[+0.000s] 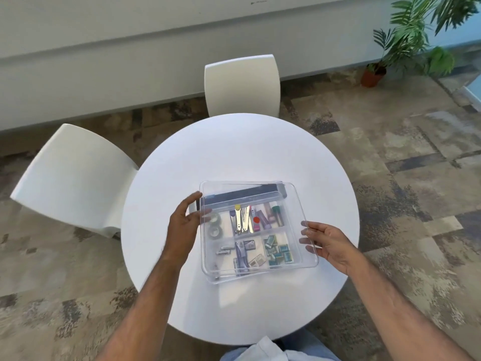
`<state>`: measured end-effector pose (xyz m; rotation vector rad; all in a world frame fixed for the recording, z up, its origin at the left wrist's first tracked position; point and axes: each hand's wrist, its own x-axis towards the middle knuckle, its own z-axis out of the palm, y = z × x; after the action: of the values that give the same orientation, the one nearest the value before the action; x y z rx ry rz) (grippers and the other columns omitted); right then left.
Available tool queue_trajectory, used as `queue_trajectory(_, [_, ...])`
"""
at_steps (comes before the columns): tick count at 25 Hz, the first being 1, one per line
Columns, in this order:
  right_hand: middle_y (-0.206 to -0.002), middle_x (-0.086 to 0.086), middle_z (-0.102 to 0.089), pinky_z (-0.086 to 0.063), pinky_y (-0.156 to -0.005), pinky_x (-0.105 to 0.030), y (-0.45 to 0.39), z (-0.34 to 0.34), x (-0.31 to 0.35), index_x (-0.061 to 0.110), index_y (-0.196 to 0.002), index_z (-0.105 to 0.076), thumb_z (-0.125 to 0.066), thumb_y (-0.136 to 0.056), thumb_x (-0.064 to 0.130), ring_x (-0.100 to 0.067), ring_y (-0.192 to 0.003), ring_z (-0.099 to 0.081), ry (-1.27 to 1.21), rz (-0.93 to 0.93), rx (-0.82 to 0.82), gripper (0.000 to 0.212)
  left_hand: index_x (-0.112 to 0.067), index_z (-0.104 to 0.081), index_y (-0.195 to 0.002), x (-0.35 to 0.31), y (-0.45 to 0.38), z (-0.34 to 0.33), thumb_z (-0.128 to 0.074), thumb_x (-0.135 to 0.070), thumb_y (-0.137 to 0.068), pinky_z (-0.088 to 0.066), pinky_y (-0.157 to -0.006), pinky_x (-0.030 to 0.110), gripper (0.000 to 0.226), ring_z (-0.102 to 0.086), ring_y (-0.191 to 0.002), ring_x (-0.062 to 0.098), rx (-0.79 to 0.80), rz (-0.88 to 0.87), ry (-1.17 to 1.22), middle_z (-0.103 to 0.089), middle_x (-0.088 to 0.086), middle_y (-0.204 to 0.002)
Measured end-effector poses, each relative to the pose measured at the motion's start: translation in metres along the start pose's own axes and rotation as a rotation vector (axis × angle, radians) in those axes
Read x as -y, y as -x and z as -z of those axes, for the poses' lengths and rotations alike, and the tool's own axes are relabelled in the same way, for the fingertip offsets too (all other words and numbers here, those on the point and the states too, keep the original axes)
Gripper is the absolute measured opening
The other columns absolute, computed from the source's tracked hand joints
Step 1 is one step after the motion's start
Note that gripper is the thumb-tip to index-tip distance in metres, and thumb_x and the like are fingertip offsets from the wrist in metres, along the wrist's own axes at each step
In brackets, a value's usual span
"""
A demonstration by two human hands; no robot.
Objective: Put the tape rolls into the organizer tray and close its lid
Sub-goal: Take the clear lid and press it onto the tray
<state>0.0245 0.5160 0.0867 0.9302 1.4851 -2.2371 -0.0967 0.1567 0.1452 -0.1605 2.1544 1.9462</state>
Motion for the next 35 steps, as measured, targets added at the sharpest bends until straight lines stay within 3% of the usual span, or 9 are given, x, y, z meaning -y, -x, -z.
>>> queue_trajectory(3, [-0.108,-0.013,-0.069,-0.060,-0.073,-0.033,-0.005,-0.005,-0.010,0.009,-0.126,-0.064,-0.070,-0.090,0.006,-0.030,-0.097,-0.074,0.040,0.011,-0.045,0.036,-0.019,-0.064,-0.134,0.025,0.003,0.007,-0.055,0.006,-0.099,-0.064,-0.084,0.029,0.044,-0.076,-0.103,0.009,-0.005,0.130,-0.001,-0.067,-0.003,-0.137])
queue_trajectory(7, [-0.114,-0.018,-0.068,-0.060,-0.074,-0.035,-0.013,-0.013,-0.027,0.010,-0.125,-0.063,-0.070,-0.091,0.007,-0.033,-0.098,-0.074,0.135,0.014,-0.076,0.035,-0.024,-0.059,-0.129,0.049,0.010,0.011,-0.061,0.002,-0.098,-0.059,-0.086,0.030,0.041,-0.071,-0.094,0.008,-0.015,0.194,-0.081,-0.061,-0.003,-0.140])
queue_trajectory(13, [-0.104,-0.015,-0.069,-0.060,-0.070,-0.035,-0.024,-0.029,-0.040,0.014,-0.125,-0.063,-0.071,-0.091,0.007,-0.035,-0.098,-0.072,0.320,0.126,-0.168,0.035,-0.025,-0.053,-0.141,0.082,0.002,0.015,-0.072,-0.002,-0.091,-0.049,-0.108,0.041,0.058,-0.057,-0.131,0.028,-0.023,0.341,-0.190,-0.050,0.004,-0.155])
queue_trajectory(16, [-0.104,-0.019,-0.069,-0.059,-0.066,-0.035,-0.028,-0.034,-0.042,0.018,-0.122,-0.063,-0.069,-0.092,0.007,-0.035,-0.093,-0.073,0.386,0.156,-0.183,0.032,-0.020,-0.048,-0.148,0.086,-0.003,0.015,-0.073,-0.004,-0.092,-0.044,-0.107,0.036,0.063,-0.051,-0.132,0.023,-0.006,0.361,-0.217,-0.046,0.004,-0.158])
queue_trajectory(20, [-0.104,-0.020,-0.068,-0.059,-0.064,-0.033,-0.034,-0.033,-0.042,0.015,-0.124,-0.062,-0.067,-0.093,0.006,-0.035,-0.090,-0.074,0.423,0.165,-0.198,0.033,-0.021,-0.043,-0.153,0.093,-0.010,0.014,-0.073,-0.007,-0.094,-0.041,-0.118,0.043,0.067,-0.045,-0.145,0.032,0.015,0.405,-0.180,-0.040,0.006,-0.164])
queue_trajectory(28, [-0.099,-0.016,-0.069,-0.060,-0.063,-0.032,-0.041,-0.030,-0.038,0.009,-0.124,-0.062,-0.066,-0.093,0.001,-0.029,-0.085,-0.073,0.441,0.151,-0.209,0.032,-0.020,-0.037,-0.158,0.102,-0.023,0.011,-0.070,-0.009,-0.096,-0.037,-0.120,0.043,0.072,-0.041,-0.149,0.034,0.041,0.415,-0.223,-0.037,0.003,-0.166])
queue_trajectory(32, [-0.094,-0.007,-0.064,-0.059,-0.071,-0.036,-0.048,-0.026,-0.045,0.006,-0.123,-0.064,-0.065,-0.092,0.000,-0.020,-0.081,-0.063,0.579,0.147,-0.257,0.032,-0.021,-0.038,-0.158,0.107,-0.021,0.012,-0.068,-0.011,-0.097,-0.042,-0.115,0.041,0.069,-0.044,-0.147,0.032,0.043,0.419,-0.295,-0.041,0.003,-0.163])
queue_trajectory(35, [-0.100,-0.003,-0.064,-0.050,-0.075,-0.029,-0.049,-0.028,-0.048,0.013,-0.122,-0.065,-0.070,-0.088,0.005,-0.018,-0.083,-0.063,0.708,0.152,-0.284,0.035,-0.021,-0.038,-0.159,0.110,-0.018,0.013,-0.066,-0.008,-0.098,-0.044,-0.113,0.042,0.069,-0.046,-0.146,0.032,0.056,0.409,-0.339,-0.043,0.004,-0.163])
